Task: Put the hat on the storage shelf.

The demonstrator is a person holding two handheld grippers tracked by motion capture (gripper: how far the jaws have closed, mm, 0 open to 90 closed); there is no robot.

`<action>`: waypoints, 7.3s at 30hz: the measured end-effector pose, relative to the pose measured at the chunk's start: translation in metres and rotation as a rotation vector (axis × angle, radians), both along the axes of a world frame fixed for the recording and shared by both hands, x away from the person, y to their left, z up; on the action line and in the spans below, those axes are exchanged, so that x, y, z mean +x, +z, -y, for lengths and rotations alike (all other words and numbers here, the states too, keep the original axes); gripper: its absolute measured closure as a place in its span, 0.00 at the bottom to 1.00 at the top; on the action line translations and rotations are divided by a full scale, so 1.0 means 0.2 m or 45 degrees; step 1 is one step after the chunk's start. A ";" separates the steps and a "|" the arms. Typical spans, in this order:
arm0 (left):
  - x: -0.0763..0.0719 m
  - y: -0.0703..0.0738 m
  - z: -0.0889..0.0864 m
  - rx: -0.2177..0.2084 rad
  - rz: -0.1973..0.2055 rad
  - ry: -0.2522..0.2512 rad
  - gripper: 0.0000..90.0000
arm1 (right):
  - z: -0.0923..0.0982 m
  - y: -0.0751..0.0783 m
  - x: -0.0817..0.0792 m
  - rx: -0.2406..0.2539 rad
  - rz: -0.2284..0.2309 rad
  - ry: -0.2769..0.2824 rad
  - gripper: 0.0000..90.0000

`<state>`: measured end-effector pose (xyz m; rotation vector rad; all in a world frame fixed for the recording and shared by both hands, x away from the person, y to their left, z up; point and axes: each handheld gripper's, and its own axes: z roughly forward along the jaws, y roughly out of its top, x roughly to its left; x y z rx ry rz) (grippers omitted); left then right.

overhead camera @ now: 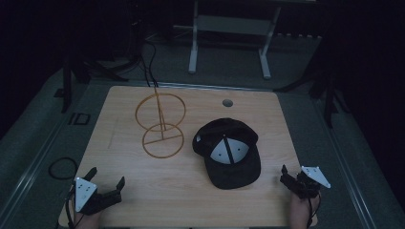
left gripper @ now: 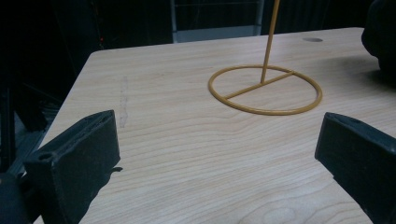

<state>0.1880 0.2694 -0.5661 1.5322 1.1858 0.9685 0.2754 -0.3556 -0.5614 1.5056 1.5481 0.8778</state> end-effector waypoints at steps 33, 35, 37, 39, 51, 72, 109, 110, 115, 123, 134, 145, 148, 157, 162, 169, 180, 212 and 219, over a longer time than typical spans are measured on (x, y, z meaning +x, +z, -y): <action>-0.01 0.04 0.03 -0.134 -0.116 -0.091 0.00 | -0.26 0.57 0.09 0.083 0.047 0.684 0.14; -0.02 0.05 0.04 -0.122 -0.116 -0.103 0.00 | -0.29 0.58 0.12 0.039 0.035 0.720 0.15; -0.02 0.06 0.05 -0.122 -0.114 -0.114 0.00 | -0.32 0.59 0.17 0.047 0.009 0.777 0.17; -0.03 0.06 0.06 -0.131 -0.131 -0.133 0.00 | -0.33 0.59 0.19 0.041 -0.007 0.786 0.18; -0.03 0.07 0.08 -0.125 -0.144 -0.152 0.00 | -0.46 0.54 0.38 -0.081 -0.091 0.858 0.32; -0.04 0.08 0.08 -0.100 -0.152 -0.160 0.00 | -0.69 0.47 0.63 -0.221 -0.315 0.899 0.45; -0.04 0.09 0.11 -0.100 -0.166 -0.183 0.00 | -0.79 0.84 0.47 -0.223 -0.036 0.872 1.00; -0.04 0.09 0.11 -0.108 -0.169 -0.189 0.00 | -0.79 0.88 0.46 -0.228 -0.012 0.866 1.00; -0.04 0.10 0.17 -0.100 -0.169 -0.262 0.00 | -0.78 0.95 0.42 -0.208 0.056 0.861 1.00; -0.05 0.15 0.35 -0.119 -0.195 -0.417 0.00 | -0.80 1.07 0.27 -0.130 0.214 0.910 1.00; -0.02 0.20 0.57 -0.106 -0.200 -0.585 0.03 | -0.86 1.07 0.12 -0.088 0.278 1.002 1.00; 0.12 0.27 0.80 -0.188 -0.195 -0.690 0.06 | -0.92 1.05 0.07 -0.088 0.293 1.035 1.00; 0.15 0.31 0.84 -0.207 -0.165 -0.684 0.08 | -0.93 1.06 0.07 -0.081 0.303 1.047 1.00; 0.21 0.41 0.87 -0.202 -0.040 -0.604 0.18 | -0.94 1.07 0.04 -0.068 0.317 1.080 1.00; 0.20 0.43 0.86 -0.206 0.023 -0.536 0.37 | -0.95 1.05 0.02 -0.063 0.313 1.099 1.00; 0.19 0.46 0.83 -0.209 0.055 -0.458 0.75 | -0.98 1.01 -0.02 -0.080 0.301 1.114 1.00; 0.19 0.47 0.80 -0.188 0.041 -0.443 1.00 | -0.97 0.91 -0.08 -0.069 0.260 1.119 0.99; 0.20 0.69 0.83 -0.125 0.110 -0.477 1.00 | -0.68 0.59 -0.27 -0.037 -0.042 1.410 0.25; 0.22 0.72 0.78 -0.079 0.165 -0.604 1.00 | -0.50 0.64 -0.29 -0.014 0.034 1.343 0.30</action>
